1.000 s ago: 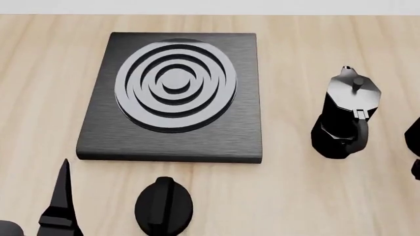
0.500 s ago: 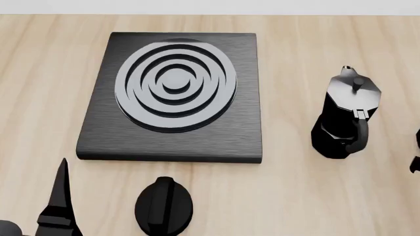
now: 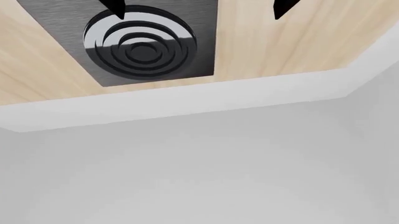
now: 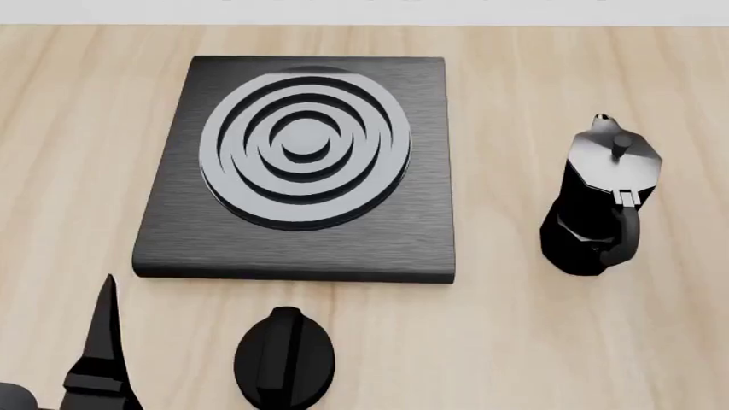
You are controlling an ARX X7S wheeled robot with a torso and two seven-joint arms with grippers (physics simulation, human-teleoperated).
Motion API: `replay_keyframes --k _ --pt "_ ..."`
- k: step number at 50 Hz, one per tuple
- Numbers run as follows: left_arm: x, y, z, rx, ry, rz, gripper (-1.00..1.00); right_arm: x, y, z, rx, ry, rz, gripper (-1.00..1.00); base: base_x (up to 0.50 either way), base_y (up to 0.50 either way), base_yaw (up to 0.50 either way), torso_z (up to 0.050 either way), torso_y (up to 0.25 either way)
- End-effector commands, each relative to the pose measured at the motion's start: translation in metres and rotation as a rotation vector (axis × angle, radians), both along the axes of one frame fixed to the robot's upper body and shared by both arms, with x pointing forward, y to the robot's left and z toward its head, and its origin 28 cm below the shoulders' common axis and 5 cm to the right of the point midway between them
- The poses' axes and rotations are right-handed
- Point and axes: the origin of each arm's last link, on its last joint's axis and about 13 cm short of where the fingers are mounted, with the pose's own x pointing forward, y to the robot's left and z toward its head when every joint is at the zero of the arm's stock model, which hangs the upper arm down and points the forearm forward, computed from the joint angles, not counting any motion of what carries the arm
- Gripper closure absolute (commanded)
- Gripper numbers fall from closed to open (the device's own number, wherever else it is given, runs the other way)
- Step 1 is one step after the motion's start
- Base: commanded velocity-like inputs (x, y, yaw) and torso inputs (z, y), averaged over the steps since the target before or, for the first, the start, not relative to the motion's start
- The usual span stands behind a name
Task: Put the right moka pot on the stove.
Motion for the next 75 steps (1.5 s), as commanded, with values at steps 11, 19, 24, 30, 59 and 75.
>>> replay_keyframes --k 11,19,24,30,59,75 --pt "0.0 0.0 0.0 0.0 -0.002 0.003 -1.0 -0.057 0.008 0.015 -0.029 -0.079 -0.044 1.0 0.0 0.0 0.0 0.0 0.0" --pt "0.0 0.0 -0.001 0.001 -0.002 0.003 -1.0 -0.077 0.011 0.009 -0.019 -0.095 -0.064 1.0 0.0 0.0 0.0 0.0 0.001" --pt "0.0 0.0 0.001 0.001 -0.002 0.004 -1.0 -0.092 0.017 0.005 -0.018 -0.091 -0.042 1.0 0.0 0.0 0.0 0.0 0.0" --pt "0.0 0.0 0.0 0.001 -0.003 0.002 -1.0 -0.109 0.021 0.0 -0.006 -0.115 -0.049 1.0 0.0 0.0 0.0 0.0 0.002" --pt "0.0 0.0 -0.001 0.003 0.002 0.001 -1.0 -0.141 0.052 -0.016 -0.046 -0.087 0.034 1.0 0.0 0.0 0.0 0.0 0.001" --pt "-0.001 0.0 0.0 0.004 0.002 0.0 -1.0 -0.135 0.075 -0.028 -0.038 -0.055 0.182 1.0 0.0 0.0 0.0 0.0 0.001"
